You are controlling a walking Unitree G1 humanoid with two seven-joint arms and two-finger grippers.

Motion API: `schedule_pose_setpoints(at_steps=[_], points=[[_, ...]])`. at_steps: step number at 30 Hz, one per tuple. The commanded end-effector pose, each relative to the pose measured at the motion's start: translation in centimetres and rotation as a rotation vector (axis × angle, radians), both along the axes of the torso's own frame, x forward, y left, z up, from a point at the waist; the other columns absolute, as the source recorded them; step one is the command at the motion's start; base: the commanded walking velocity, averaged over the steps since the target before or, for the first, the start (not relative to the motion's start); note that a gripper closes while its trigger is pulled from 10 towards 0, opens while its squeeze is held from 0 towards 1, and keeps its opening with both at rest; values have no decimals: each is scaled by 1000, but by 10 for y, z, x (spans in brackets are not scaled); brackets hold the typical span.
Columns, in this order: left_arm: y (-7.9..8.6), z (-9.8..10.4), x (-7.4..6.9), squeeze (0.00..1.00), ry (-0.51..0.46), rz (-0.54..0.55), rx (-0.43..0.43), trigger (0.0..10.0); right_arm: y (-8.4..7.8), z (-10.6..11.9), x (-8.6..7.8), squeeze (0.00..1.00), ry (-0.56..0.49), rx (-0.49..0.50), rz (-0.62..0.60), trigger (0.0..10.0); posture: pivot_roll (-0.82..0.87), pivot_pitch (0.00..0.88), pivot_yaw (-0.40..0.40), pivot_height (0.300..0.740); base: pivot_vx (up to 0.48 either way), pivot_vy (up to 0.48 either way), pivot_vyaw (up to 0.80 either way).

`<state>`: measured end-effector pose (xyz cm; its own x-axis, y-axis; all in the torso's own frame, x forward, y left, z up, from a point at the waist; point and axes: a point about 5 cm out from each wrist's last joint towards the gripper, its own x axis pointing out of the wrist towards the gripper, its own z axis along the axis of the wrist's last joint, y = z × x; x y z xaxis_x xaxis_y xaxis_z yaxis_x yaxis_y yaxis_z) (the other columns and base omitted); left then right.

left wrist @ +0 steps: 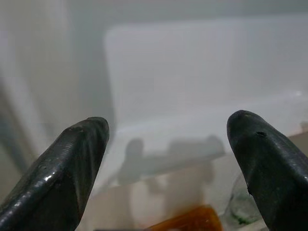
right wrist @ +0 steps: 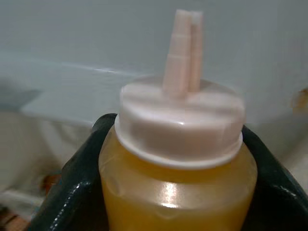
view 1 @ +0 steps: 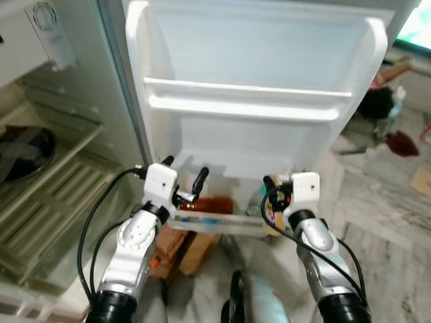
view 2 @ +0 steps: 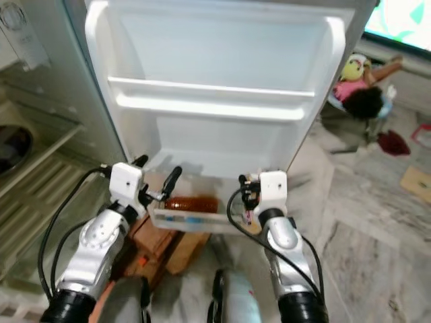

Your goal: Restocking fridge

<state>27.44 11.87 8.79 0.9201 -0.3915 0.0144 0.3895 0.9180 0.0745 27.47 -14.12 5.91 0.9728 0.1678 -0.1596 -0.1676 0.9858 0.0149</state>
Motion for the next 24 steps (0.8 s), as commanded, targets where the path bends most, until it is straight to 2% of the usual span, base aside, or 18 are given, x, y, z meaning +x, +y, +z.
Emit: schedule_pose_setpoints(at_steps=[1,7,19,21,24], points=[[-1,-2,-2,0,8,3,0,10000,-2,3,1,0,-10,-3,-7,10000,28,46,-66,656,0,0,0],[-2,-2,-2,0,10,4,-1,10000,-1,2,-2,0,-8,2,9,10000,28,46,-66,652,0,0,0],[5,2,-13,0,-1,19,21,10000,3,4,-5,0,-18,11,63,10000,31,103,-55,577,0,0,0],[10,4,-14,0,-9,54,38,10000,5,8,-3,0,-43,-5,103,10000,33,127,-52,559,0,0,0],[16,3,-13,0,-17,99,54,10000,7,11,0,0,-64,-13,137,10000,33,137,-50,559,0,0,0]])
